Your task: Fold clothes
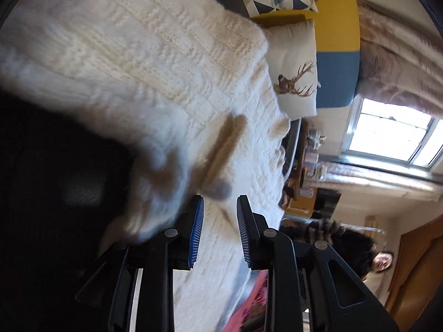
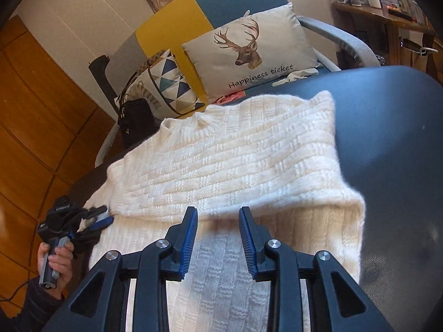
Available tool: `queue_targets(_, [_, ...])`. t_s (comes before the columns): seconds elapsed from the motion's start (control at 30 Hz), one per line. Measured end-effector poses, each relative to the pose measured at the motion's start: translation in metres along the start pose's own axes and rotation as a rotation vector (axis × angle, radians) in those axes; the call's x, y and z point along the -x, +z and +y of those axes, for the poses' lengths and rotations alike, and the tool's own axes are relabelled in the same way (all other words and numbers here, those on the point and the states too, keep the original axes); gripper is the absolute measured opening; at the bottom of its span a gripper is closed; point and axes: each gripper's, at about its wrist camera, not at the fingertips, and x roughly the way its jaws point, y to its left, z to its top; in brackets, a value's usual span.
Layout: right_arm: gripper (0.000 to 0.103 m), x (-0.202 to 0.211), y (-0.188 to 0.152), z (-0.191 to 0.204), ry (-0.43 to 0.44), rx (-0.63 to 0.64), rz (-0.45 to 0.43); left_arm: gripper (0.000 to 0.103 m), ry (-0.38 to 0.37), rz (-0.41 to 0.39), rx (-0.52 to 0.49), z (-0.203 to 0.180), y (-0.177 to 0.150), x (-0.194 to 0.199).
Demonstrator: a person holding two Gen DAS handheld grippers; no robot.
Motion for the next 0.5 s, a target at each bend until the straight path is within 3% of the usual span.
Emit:
queue_targets(0.2, [0.031, 0.002, -0.008, -0.013, -0.017, -0.029, -0.008, 0.027, -0.045, -0.132, 0.077, -0.001, 0.004, -0.008])
queue_targets(0.27, [0.031, 0.000, -0.010, -0.021, -0.036, -0.056, -0.007, 0.015, -0.019, -0.157, 0.040, -0.011, 0.006, -0.014])
queue_targets(0.3, [0.031, -0.001, -0.011, -0.025, -0.041, -0.072, -0.003, 0.009, -0.014, -0.161, -0.011, -0.023, 0.007, -0.016])
queue_targets(0.4, [0.031, 0.002, -0.012, -0.036, -0.042, -0.116, -0.014, 0.007, -0.122, -0.241, -0.250, -0.074, -0.004, 0.005])
queue_targets(0.5, [0.031, 0.005, -0.008, -0.043, -0.050, -0.122, -0.030, 0.007, -0.049, -0.292, -0.415, -0.097, -0.016, 0.016])
